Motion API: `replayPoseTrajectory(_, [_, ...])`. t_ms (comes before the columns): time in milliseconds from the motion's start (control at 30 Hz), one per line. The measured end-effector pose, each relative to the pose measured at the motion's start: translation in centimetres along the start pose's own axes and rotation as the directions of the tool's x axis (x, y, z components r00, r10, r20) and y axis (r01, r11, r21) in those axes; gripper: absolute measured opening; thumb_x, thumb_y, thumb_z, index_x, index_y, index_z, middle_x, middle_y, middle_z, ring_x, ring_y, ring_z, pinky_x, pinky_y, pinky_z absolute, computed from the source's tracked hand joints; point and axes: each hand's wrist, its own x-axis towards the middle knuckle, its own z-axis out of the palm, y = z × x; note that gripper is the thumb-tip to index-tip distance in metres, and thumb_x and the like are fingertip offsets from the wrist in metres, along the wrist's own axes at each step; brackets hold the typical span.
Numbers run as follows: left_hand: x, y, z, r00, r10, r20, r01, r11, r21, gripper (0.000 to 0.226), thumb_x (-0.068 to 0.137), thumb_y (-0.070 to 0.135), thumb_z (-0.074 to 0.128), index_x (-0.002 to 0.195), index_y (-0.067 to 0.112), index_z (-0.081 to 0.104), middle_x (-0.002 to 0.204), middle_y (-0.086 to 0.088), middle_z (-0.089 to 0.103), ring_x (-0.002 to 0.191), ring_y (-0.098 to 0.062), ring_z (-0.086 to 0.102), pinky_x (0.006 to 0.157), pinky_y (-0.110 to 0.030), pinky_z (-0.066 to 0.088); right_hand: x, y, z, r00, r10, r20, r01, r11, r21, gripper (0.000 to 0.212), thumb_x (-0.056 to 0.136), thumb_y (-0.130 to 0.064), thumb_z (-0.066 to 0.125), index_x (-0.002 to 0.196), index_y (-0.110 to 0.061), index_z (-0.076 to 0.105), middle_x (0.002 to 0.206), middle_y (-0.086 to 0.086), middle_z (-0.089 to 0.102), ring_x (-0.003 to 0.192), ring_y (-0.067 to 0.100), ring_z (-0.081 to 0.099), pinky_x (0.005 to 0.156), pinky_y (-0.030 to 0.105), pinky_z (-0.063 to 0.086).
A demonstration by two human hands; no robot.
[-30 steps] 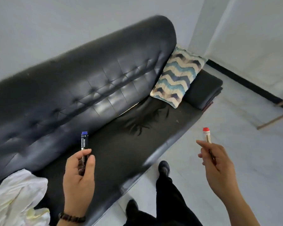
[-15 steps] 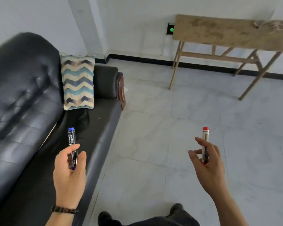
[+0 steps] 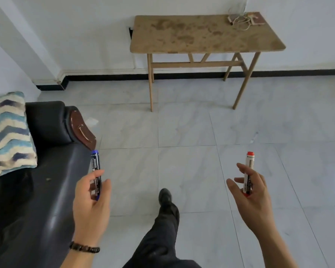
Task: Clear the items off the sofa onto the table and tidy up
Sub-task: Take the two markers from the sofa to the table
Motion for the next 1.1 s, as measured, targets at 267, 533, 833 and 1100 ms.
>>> replayPoseTrajectory(267, [15.7, 7.0, 19.3, 0.985, 0.016, 0.174, -0.006, 0.998, -0.061, 0.021, 0.092, 0.019, 0.062, 0.111, 0.026, 0.058, 0.098, -0.004, 0.062, 0.075, -0.024, 0.061, 0.06, -0.026, 0.051, 20.2, -2.3, -2.9, 0.993, 0.052, -0.111, -0.062, 0.994, -0.092, 0.033, 0.091, -0.021, 0.066, 0.116, -0.041, 0.058, 0.112, -0.011, 0.054, 0.095, -0.01, 0.056, 0.067, 0.011, 0.039])
replayPoseTrajectory(533, [30.6, 19.6, 34.4, 0.936, 0.203, 0.289, -0.185, 0.979, -0.09, 0.019, 0.092, 0.023, 0.063, 0.109, 0.027, 0.058, 0.093, -0.005, 0.061, 0.066, -0.015, 0.057, 0.055, -0.021, 0.047, 36.9, -5.9, -7.6, 0.966, 0.046, -0.255, -0.059, 0.997, -0.042, 0.033, 0.091, -0.024, 0.066, 0.117, -0.042, 0.058, 0.109, -0.016, 0.055, 0.095, -0.009, 0.056, 0.071, 0.014, 0.04])
replayPoseTrajectory(833, [44.0, 27.2, 54.4, 0.934, 0.18, 0.31, -0.175, 0.984, -0.041, 0.022, 0.091, 0.017, 0.063, 0.104, 0.034, 0.058, 0.089, -0.005, 0.061, 0.058, -0.007, 0.05, 0.051, -0.012, 0.04, 62.8, -4.0, -9.4, 0.963, 0.1, -0.25, -0.091, 0.995, 0.046, 0.037, 0.088, -0.023, 0.069, 0.119, -0.039, 0.058, 0.112, -0.015, 0.053, 0.098, -0.004, 0.06, 0.063, 0.007, 0.043])
replayPoseTrajectory(1100, [55.7, 37.5, 65.9, 0.955, 0.201, 0.219, -0.185, 0.979, -0.088, 0.022, 0.092, 0.016, 0.061, 0.102, 0.036, 0.058, 0.078, 0.001, 0.059, 0.054, -0.008, 0.048, 0.05, -0.013, 0.039, 86.2, -11.5, -12.6, 0.989, -0.045, -0.138, 0.043, 0.999, -0.019, 0.035, 0.089, -0.019, 0.069, 0.117, -0.038, 0.057, 0.112, -0.019, 0.05, 0.098, -0.009, 0.058, 0.069, 0.001, 0.042])
